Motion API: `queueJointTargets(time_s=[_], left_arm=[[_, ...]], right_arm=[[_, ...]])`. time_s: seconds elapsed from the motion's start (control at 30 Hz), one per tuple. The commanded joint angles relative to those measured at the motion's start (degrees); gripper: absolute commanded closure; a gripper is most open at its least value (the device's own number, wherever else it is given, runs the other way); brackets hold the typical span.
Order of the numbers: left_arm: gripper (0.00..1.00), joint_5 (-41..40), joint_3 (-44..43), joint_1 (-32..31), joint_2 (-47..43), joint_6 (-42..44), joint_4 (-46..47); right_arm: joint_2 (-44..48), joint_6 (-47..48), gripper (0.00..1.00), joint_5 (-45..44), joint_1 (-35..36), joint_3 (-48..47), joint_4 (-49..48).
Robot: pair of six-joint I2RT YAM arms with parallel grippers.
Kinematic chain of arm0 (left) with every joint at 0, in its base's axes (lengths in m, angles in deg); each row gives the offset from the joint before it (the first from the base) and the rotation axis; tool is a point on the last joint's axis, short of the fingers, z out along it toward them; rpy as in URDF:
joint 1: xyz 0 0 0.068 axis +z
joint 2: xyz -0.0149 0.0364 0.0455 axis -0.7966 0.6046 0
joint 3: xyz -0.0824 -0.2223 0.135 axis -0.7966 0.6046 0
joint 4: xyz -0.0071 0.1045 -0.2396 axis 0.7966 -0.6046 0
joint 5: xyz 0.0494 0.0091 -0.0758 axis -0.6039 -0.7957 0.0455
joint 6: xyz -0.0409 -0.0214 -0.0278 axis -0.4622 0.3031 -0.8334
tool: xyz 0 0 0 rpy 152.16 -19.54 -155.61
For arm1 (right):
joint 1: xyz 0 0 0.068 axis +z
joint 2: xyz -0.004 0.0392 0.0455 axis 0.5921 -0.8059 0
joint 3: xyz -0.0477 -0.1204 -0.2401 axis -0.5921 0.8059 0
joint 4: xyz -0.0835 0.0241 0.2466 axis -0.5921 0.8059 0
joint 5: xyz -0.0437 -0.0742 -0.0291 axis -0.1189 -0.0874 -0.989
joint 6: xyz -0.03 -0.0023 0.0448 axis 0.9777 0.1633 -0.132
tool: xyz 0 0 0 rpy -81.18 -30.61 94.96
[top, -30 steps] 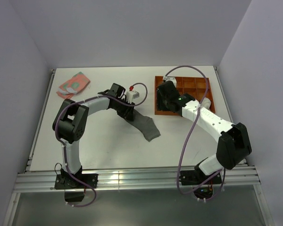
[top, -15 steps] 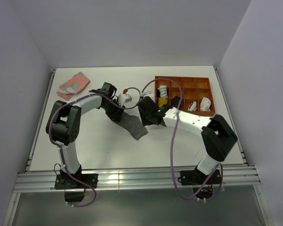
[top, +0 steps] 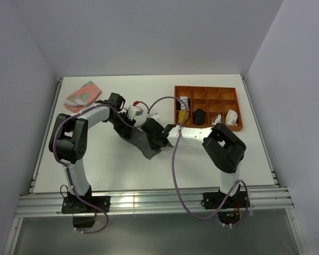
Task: Roll the socks
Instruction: Adjust the sock at the center of the board.
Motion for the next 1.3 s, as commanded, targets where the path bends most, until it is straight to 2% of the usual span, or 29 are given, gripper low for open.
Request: queueJointTargets(time_s=[0.0,0.2,0.47,0.6,0.97,1.1,1.27], left_arm=[[0.64,0.54,0.57,0.31,0.24,1.78,-2.28],[0.64,1.06,0.05,0.48,1.2,1.52,-2.01],[0.62,2.73,0.57,0.57,-0.11,0.91,0.0],[0.59,5.19,1.97,0.92,-4.14,-0.06,2.55],[0.53,15.03,6.81,4.96,-14.61,-4.81,11.78],[0.53,12.85,12.06,5.32,-19.78,-5.95,16.08],[0.5,3.19,20.6,3.31,-28.84,-7.97,26.52]], right_arm=[[-1.02,-3.05,0.56,-1.37,3.09,0.2,0.38],[2.41,-7.53,0.56,0.64,5.55,6.27,-1.72],[4.08,-8.68,0.57,-0.05,7.14,7.41,-1.03],[5.66,-10.43,0.53,-2.07,6.96,6.54,0.81],[11.81,-12.28,0.48,0.56,4.33,5.74,-1.99],[14.45,-13.51,0.48,2.06,2.66,5.92,-4.01],[22.61,-15.27,0.46,5.56,-2.78,10.39,-7.17]])
